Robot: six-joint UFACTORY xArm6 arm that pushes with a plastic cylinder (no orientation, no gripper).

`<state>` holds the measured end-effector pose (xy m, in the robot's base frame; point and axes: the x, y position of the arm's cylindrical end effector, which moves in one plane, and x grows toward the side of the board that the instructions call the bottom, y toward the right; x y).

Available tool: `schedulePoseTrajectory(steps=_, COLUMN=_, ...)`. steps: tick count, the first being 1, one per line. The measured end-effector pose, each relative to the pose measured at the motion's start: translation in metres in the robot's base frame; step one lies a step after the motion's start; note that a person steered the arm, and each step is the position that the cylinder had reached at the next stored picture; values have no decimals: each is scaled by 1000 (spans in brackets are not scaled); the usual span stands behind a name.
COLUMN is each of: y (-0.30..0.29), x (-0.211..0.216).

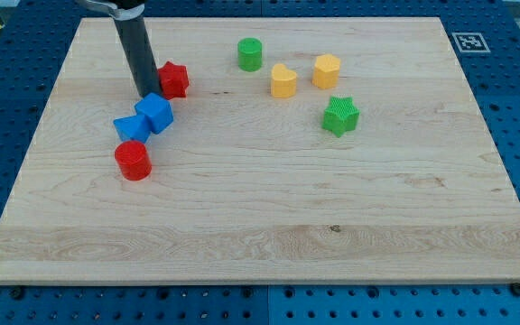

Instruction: Separate blue triangle along with red circle

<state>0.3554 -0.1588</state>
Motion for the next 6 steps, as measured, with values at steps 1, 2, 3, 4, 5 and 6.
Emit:
schedulePoseTrajectory(steps=1, y=10, x=-10)
schedulePoseTrajectory(steps=2, y=35, x=-11)
schedulePoseTrajectory(steps=3, y=40, x=-8)
schedulePoseTrajectory(steps=4, y=19, x=-5)
schedulePoseTrajectory(steps=5, y=-12, x=6)
schedulePoseTrajectory(steps=6, y=-30, x=64)
